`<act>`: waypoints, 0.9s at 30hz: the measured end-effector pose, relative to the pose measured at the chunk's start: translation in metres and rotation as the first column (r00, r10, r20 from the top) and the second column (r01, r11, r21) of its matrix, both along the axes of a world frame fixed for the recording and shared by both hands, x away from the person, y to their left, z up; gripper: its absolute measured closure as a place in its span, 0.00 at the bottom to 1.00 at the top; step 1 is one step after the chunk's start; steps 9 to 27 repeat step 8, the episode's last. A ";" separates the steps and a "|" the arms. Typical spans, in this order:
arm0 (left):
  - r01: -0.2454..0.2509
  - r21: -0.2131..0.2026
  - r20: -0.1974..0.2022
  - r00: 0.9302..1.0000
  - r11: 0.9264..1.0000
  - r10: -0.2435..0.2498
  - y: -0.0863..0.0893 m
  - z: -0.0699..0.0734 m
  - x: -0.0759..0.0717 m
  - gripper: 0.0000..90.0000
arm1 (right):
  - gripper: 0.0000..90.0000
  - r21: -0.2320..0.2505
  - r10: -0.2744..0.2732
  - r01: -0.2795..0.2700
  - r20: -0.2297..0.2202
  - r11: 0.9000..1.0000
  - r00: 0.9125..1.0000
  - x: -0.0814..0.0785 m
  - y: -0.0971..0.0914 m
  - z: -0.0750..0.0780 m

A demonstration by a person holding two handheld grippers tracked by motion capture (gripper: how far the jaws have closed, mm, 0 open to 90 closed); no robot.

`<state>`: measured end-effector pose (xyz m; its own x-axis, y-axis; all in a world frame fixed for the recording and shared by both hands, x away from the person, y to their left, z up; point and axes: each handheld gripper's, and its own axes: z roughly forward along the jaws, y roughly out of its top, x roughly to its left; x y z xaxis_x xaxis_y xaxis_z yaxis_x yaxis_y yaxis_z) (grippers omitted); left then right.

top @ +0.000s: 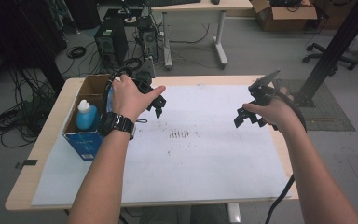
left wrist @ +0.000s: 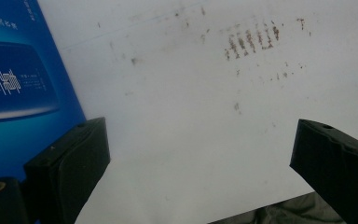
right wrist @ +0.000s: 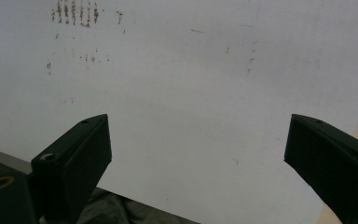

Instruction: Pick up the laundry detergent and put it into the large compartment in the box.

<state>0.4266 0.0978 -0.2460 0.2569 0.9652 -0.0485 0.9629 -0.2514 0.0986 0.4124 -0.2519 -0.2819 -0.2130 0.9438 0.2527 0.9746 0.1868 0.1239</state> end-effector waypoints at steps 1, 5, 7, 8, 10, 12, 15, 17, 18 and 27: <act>0.003 0.008 -0.001 1.000 1.000 -0.003 0.000 0.000 0.000 0.05 | 0.08 0.001 0.000 0.000 -0.002 1.000 1.000 0.000 0.000 0.000; 0.004 0.003 0.001 1.000 1.000 -0.004 -0.001 0.000 -0.001 0.05 | 0.08 0.001 0.003 -0.003 0.001 1.000 1.000 -0.001 0.001 0.000; 0.006 0.003 0.002 1.000 1.000 -0.006 -0.002 0.001 -0.001 0.05 | 0.08 0.001 0.004 -0.004 -0.002 1.000 1.000 -0.001 0.001 0.001; 0.006 0.003 0.002 1.000 1.000 -0.006 -0.002 0.001 -0.001 0.05 | 0.08 0.002 0.001 -0.001 0.000 1.000 1.000 -0.001 0.001 0.001; 0.006 0.003 0.002 1.000 1.000 -0.006 -0.002 0.001 -0.001 0.05 | 0.08 0.002 0.001 -0.001 0.000 1.000 1.000 -0.001 0.001 0.001; 0.006 0.003 0.002 1.000 1.000 -0.006 -0.002 0.001 -0.001 0.05 | 0.08 0.002 0.001 -0.001 0.000 1.000 1.000 -0.001 0.001 0.001; 0.006 0.003 0.002 1.000 1.000 -0.006 -0.002 0.001 -0.001 0.05 | 0.08 0.002 0.001 -0.001 0.000 1.000 1.000 -0.001 0.001 0.001; 0.006 0.003 0.002 1.000 1.000 -0.006 -0.002 0.001 -0.001 0.05 | 0.08 0.002 0.001 -0.001 0.000 1.000 1.000 -0.001 0.001 0.001; 0.006 0.003 0.002 1.000 1.000 -0.006 -0.002 0.001 -0.001 0.05 | 0.08 0.002 0.001 -0.001 0.000 1.000 1.000 -0.001 0.001 0.001; 0.006 0.003 0.002 1.000 1.000 -0.006 -0.002 0.001 -0.001 0.05 | 0.08 0.002 0.001 -0.001 0.000 1.000 1.000 -0.001 0.001 0.001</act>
